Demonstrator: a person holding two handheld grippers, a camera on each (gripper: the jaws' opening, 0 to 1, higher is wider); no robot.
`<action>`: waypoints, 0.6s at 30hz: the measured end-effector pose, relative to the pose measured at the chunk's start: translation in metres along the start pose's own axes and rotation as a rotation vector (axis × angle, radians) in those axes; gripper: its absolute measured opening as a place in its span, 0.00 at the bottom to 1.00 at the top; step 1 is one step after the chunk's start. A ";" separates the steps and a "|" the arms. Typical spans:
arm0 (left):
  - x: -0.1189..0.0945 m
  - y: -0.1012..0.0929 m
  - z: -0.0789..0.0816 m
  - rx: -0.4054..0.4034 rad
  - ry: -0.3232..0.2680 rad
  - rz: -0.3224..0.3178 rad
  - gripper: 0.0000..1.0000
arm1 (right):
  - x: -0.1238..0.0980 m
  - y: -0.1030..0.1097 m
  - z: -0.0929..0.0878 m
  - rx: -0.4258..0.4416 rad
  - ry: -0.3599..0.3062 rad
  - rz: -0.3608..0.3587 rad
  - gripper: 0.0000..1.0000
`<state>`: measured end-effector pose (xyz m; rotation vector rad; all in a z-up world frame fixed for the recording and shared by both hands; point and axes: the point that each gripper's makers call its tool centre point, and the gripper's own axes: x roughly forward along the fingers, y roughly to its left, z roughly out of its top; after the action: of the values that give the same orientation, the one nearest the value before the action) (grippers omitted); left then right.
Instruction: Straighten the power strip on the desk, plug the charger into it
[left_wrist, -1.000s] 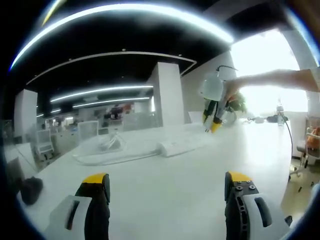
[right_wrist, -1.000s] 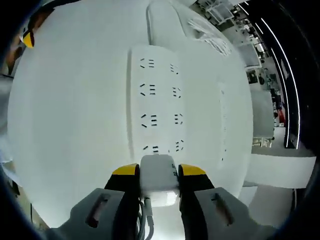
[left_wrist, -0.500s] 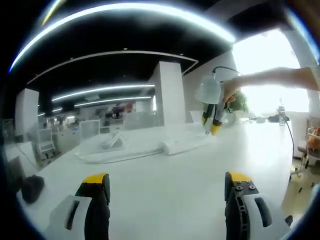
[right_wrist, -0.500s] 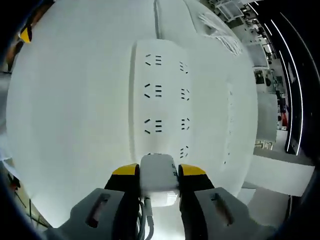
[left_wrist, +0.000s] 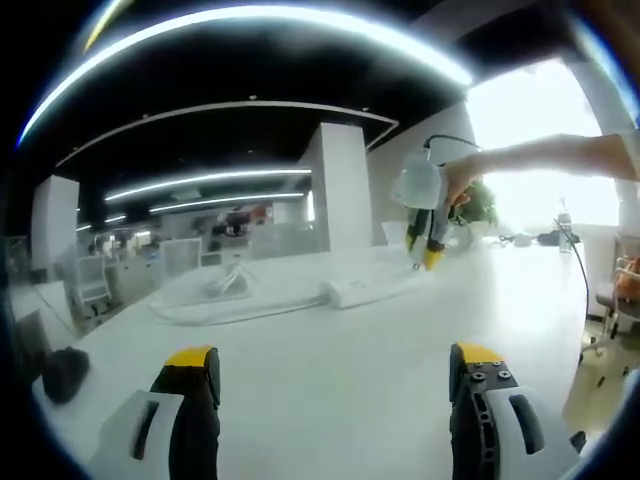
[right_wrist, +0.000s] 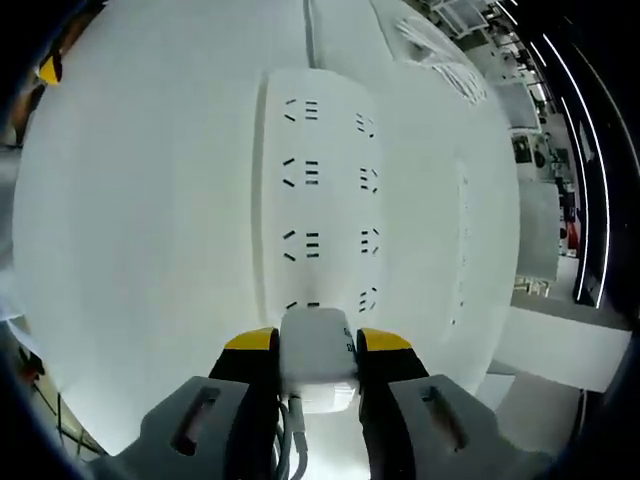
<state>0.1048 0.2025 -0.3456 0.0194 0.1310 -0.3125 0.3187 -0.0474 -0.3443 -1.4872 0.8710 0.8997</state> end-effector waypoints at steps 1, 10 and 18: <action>0.000 0.000 0.000 -0.001 0.000 0.000 0.98 | 0.000 0.000 0.000 0.001 -0.001 0.002 0.28; 0.000 0.001 -0.002 -0.005 0.001 0.004 0.98 | 0.004 0.003 0.004 0.001 0.012 0.028 0.28; 0.001 0.002 -0.002 -0.007 0.004 0.003 0.98 | 0.002 0.010 0.006 0.002 0.042 0.052 0.28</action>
<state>0.1062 0.2038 -0.3482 0.0137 0.1356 -0.3087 0.3099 -0.0428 -0.3507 -1.4928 0.9444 0.9082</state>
